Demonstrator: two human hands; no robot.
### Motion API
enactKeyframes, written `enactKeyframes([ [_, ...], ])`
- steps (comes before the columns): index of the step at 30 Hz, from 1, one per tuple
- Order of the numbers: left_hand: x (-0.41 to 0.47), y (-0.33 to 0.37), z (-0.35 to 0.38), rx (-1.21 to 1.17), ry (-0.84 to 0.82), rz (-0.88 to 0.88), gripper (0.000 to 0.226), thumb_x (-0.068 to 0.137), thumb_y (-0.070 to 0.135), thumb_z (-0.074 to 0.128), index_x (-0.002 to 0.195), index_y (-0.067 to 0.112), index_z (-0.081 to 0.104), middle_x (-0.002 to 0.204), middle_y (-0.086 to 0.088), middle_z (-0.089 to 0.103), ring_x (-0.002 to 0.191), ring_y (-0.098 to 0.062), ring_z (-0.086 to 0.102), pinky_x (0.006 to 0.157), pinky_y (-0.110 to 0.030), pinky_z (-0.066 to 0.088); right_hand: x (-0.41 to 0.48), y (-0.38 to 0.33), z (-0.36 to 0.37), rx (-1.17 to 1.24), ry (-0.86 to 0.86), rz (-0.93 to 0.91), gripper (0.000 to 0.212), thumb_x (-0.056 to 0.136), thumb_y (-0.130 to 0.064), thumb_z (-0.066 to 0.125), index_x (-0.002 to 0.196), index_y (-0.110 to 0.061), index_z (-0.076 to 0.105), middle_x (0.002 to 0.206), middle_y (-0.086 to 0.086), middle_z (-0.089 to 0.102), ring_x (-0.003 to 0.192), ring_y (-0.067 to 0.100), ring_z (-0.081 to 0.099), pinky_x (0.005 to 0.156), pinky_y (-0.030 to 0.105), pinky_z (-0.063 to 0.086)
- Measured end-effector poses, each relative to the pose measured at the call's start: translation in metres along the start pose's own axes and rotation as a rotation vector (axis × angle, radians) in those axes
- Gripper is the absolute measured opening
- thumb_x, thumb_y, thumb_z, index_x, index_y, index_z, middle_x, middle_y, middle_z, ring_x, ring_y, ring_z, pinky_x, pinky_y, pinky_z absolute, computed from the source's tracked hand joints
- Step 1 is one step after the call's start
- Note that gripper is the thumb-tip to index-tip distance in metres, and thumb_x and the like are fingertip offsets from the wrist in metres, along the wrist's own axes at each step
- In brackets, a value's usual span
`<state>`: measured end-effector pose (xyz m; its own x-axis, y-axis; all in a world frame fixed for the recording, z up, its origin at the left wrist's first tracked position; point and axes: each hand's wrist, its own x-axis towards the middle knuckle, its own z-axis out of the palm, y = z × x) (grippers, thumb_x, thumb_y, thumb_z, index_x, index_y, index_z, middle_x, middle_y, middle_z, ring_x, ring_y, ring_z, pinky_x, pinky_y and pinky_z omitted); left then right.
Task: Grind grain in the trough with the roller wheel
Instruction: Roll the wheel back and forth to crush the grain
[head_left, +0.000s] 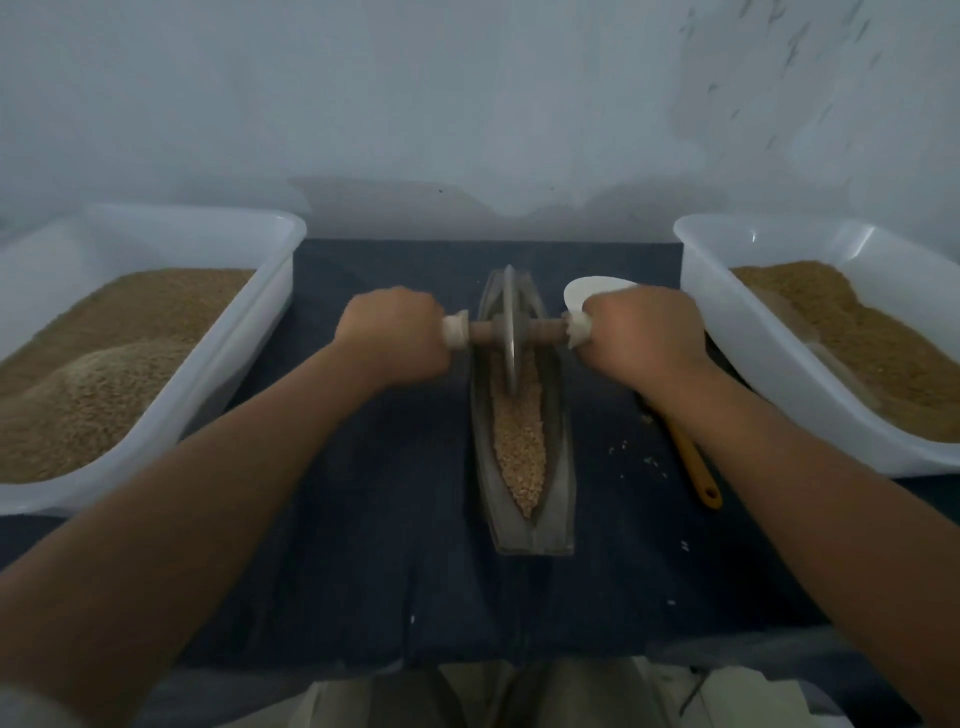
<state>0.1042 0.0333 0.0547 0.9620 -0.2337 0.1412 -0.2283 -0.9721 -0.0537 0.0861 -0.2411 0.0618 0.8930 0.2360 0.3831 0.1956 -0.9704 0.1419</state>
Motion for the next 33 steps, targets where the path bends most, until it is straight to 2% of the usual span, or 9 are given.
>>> enactKeyframes([
  [2, 0.017, 0.003, -0.004, -0.001, 0.016, -0.025, 0.029, 0.086, 0.049, 0.057, 0.075, 0.023, 0.061, 0.078, 0.001, 0.065, 0.07, -0.026, 0.063, 0.066, -0.035, 0.051, 0.018, 0.0, 0.001, -0.034, -0.028, 0.027, 0.032, 0.092, -0.041, 0.059, 0.066, -0.023, 0.056, 0.061, -0.004, 0.052, 0.058, 0.023, 0.055, 0.059, 0.034, 0.051],
  [5, 0.0, 0.004, -0.001, 0.024, 0.049, -0.012, 0.029, 0.086, 0.048, 0.056, 0.071, 0.023, 0.058, 0.074, 0.003, 0.062, 0.066, -0.024, 0.061, 0.062, -0.033, 0.047, 0.004, 0.0, 0.0, -0.031, 0.023, 0.015, 0.034, 0.088, -0.035, 0.065, 0.063, -0.02, 0.048, 0.058, -0.005, 0.047, 0.052, 0.02, 0.048, 0.051, 0.026, 0.034],
  [11, -0.081, 0.001, 0.018, 0.073, 0.397, 0.144, 0.054, 0.073, 0.039, 0.081, 0.06, 0.027, 0.03, 0.05, 0.013, 0.029, 0.037, -0.018, 0.027, 0.051, -0.018, 0.014, -0.079, -0.001, -0.006, -0.021, 0.081, -0.055, 0.033, 0.074, -0.054, 0.052, 0.062, -0.033, 0.029, 0.048, -0.013, 0.031, 0.039, 0.011, 0.036, 0.042, 0.021, 0.026],
  [15, -0.032, 0.002, 0.012, 0.128, 0.223, 0.091, 0.04, 0.083, 0.049, 0.063, 0.059, 0.025, 0.042, 0.056, 0.009, 0.044, 0.046, -0.017, 0.04, 0.051, -0.026, 0.03, -0.035, 0.003, 0.005, 0.0, -0.04, 0.004, 0.036, 0.085, -0.054, 0.049, 0.062, -0.027, 0.05, 0.056, -0.009, 0.051, 0.05, 0.013, 0.048, 0.05, 0.028, 0.04],
  [20, 0.015, 0.005, 0.003, 0.008, 0.135, -0.034, 0.032, 0.09, 0.05, 0.058, 0.071, 0.024, 0.056, 0.072, 0.003, 0.059, 0.068, -0.027, 0.063, 0.064, -0.034, 0.049, 0.022, -0.002, -0.001, -0.068, -0.049, 0.042, 0.028, 0.089, -0.04, 0.058, 0.068, -0.022, 0.056, 0.064, -0.003, 0.056, 0.059, 0.022, 0.056, 0.06, 0.033, 0.052],
  [23, -0.019, 0.002, 0.014, -0.001, 0.148, -0.034, 0.033, 0.089, 0.048, 0.053, 0.066, 0.024, 0.05, 0.069, 0.005, 0.059, 0.063, -0.026, 0.06, 0.06, -0.032, 0.045, -0.002, -0.001, -0.008, -0.07, -0.004, -0.027, 0.023, 0.085, -0.035, 0.065, 0.069, -0.023, 0.054, 0.063, -0.003, 0.053, 0.057, 0.023, 0.054, 0.054, 0.032, 0.046],
  [26, -0.067, 0.0, 0.018, 0.111, 0.322, 0.117, 0.045, 0.078, 0.05, 0.061, 0.058, 0.028, 0.028, 0.051, 0.012, 0.033, 0.042, -0.018, 0.035, 0.048, -0.023, 0.025, -0.059, -0.002, -0.008, -0.058, 0.047, -0.084, 0.043, 0.071, -0.04, 0.073, 0.059, -0.031, 0.033, 0.049, -0.01, 0.036, 0.04, 0.015, 0.037, 0.043, 0.022, 0.025],
  [29, -0.074, 0.002, 0.01, 0.188, 0.392, 0.166, 0.063, 0.066, 0.047, 0.077, 0.059, 0.031, 0.017, 0.047, 0.015, 0.022, 0.038, -0.009, 0.014, 0.051, -0.017, 0.011, -0.081, 0.0, 0.002, -0.056, 0.092, -0.01, 0.046, 0.069, -0.054, 0.06, 0.061, -0.035, 0.019, 0.048, -0.015, 0.02, 0.04, 0.0, 0.017, 0.044, 0.016, 0.012],
  [33, -0.011, 0.01, -0.005, 0.199, 0.184, 0.096, 0.035, 0.081, 0.051, 0.062, 0.063, 0.026, 0.046, 0.06, 0.008, 0.045, 0.051, -0.018, 0.045, 0.053, -0.027, 0.033, -0.033, 0.006, 0.023, 0.015, 0.047, 0.079, 0.043, 0.091, -0.059, 0.036, 0.063, -0.028, 0.046, 0.055, -0.01, 0.045, 0.048, 0.009, 0.041, 0.048, 0.024, 0.026],
])
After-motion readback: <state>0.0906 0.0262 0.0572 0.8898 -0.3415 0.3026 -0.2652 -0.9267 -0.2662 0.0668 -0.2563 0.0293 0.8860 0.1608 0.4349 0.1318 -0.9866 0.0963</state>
